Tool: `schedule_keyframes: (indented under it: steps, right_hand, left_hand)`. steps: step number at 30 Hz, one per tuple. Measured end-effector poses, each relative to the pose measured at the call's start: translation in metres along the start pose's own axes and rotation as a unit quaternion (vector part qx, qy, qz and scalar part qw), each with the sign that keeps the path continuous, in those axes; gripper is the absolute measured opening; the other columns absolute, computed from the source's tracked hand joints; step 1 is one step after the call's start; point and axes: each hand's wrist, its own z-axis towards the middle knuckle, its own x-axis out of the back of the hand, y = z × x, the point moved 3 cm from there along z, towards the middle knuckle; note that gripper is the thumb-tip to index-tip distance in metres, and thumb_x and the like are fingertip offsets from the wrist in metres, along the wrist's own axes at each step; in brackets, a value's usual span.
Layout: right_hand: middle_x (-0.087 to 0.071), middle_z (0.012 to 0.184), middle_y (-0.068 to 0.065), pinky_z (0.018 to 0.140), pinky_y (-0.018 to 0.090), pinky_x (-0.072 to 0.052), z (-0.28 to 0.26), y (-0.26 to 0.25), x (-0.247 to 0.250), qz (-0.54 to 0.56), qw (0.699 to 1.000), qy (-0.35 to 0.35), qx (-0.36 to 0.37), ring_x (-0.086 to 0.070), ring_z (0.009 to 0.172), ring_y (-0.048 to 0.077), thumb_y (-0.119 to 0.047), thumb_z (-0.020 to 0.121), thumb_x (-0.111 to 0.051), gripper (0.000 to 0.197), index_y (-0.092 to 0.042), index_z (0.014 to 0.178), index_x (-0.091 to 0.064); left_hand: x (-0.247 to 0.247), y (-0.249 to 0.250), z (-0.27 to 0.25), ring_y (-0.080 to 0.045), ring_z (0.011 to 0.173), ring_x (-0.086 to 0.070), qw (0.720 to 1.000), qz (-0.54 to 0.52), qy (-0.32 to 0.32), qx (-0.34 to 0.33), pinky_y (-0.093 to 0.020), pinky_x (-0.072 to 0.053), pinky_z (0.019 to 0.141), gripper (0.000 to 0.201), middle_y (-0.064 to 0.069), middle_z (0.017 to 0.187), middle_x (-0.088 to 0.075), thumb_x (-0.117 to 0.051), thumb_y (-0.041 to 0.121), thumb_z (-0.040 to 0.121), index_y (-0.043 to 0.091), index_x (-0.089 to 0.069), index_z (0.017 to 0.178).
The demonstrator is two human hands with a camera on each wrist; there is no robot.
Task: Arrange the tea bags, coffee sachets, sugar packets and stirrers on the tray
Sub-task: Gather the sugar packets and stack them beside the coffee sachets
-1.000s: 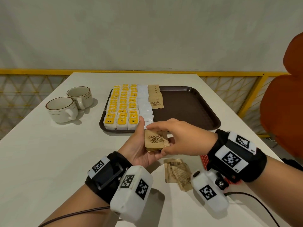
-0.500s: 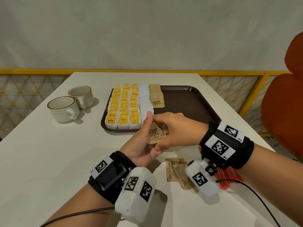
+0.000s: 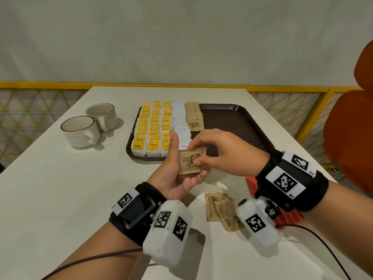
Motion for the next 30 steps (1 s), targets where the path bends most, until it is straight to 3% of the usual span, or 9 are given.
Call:
schedule_keyframes:
  steps: [5,8,10,12,14,17,22,27,30]
  right_hand:
    - [-0.057,0.106,-0.005,0.096,0.037,-0.042,0.0,0.006,-0.004,-0.004,0.998,-0.05,-0.047,-0.047,0.105,0.013,-0.032,0.082,-0.071,0.018,-0.028,0.099,-0.065]
    - [-0.066,0.101,0.0,0.086,0.031,-0.051,-0.001,0.002,0.002,0.078,0.995,-0.047,-0.043,-0.061,0.089,0.009,-0.021,0.084,-0.072,0.014,-0.015,0.095,-0.066]
    - [-0.069,0.098,0.005,0.081,0.03,-0.054,0.001,0.001,0.014,0.181,0.982,-0.011,-0.057,-0.065,0.083,0.014,-0.013,0.086,-0.068,0.009,-0.011,0.094,-0.065]
    - [-0.067,0.097,0.011,0.078,0.033,-0.057,0.006,0.01,0.028,0.318,0.942,0.045,-0.095,-0.067,0.083,0.02,-0.005,0.088,-0.063,0.007,-0.011,0.091,-0.06]
    - [-0.066,0.096,0.014,0.071,0.033,-0.06,0.017,0.026,0.041,0.388,0.908,0.083,-0.137,-0.068,0.08,0.022,-0.002,0.089,-0.06,0.008,-0.008,0.093,-0.057]
    - [-0.065,0.097,0.014,0.07,0.031,-0.06,0.039,0.058,0.05,0.371,0.902,0.09,-0.204,-0.067,0.084,0.023,0.003,0.089,-0.059,0.011,-0.007,0.094,-0.058]
    - [-0.068,0.099,0.012,0.081,0.039,-0.058,0.074,0.099,0.039,0.3,0.9,0.0,-0.316,-0.068,0.093,0.023,0.001,0.087,-0.063,0.014,-0.013,0.091,-0.061]
    - [-0.069,0.09,0.011,0.075,0.033,-0.058,0.103,0.124,0.023,0.247,0.902,0.004,-0.355,-0.067,0.08,0.019,0.0,0.085,-0.066,0.014,-0.01,0.091,-0.058]
    - [-0.068,0.091,0.012,0.071,0.033,-0.059,0.112,0.135,0.015,0.253,0.891,0.015,-0.375,-0.067,0.079,0.02,0.001,0.084,-0.067,0.015,-0.01,0.088,-0.058]
  left_hand:
    - [0.002,-0.001,-0.002,-0.021,0.08,-0.061,0.999,0.035,-0.002,0.014,-0.03,-0.055,0.076,0.085,-0.016,0.09,-0.067,-0.048,0.076,0.056,0.004,-0.067,0.097]
    - [0.003,0.004,0.0,-0.024,0.086,-0.065,0.999,0.033,0.002,0.018,-0.035,-0.056,0.079,0.088,-0.019,0.098,-0.068,-0.047,0.075,0.06,0.002,-0.068,0.102]
    - [0.004,0.014,0.004,-0.021,0.078,-0.067,0.999,0.044,0.023,0.004,-0.034,-0.058,0.077,0.084,-0.015,0.093,-0.068,-0.051,0.073,0.062,0.005,-0.066,0.11]
    - [0.007,0.033,0.008,-0.015,0.064,-0.063,0.995,0.073,0.062,-0.034,-0.03,-0.06,0.065,0.064,-0.006,0.073,-0.06,-0.056,0.062,0.074,0.01,-0.063,0.111]
    - [0.007,0.057,0.013,-0.012,0.054,-0.052,0.984,0.143,0.072,-0.079,-0.025,-0.052,0.052,0.032,-0.001,0.065,-0.048,-0.057,0.041,0.089,0.014,-0.059,0.106]
    - [-0.001,0.098,0.027,-0.012,0.051,-0.048,0.935,0.326,0.064,-0.127,-0.022,-0.042,0.048,0.008,0.001,0.063,-0.046,-0.053,0.021,0.096,0.016,-0.059,0.098]
    - [-0.012,0.142,0.08,-0.013,0.054,-0.048,0.801,0.583,0.082,-0.11,-0.022,-0.039,0.049,0.009,-0.001,0.069,-0.054,-0.056,0.017,0.093,0.017,-0.061,0.087]
    - [-0.013,0.159,0.127,-0.016,0.056,-0.047,0.749,0.65,0.109,-0.065,-0.022,-0.037,0.053,0.007,-0.006,0.08,-0.062,-0.056,0.011,0.091,0.012,-0.062,0.092]
    - [-0.016,0.164,0.142,-0.014,0.055,-0.048,0.714,0.687,0.122,-0.061,-0.02,-0.035,0.05,0.009,-0.004,0.076,-0.061,-0.064,0.007,0.085,0.012,-0.065,0.092]
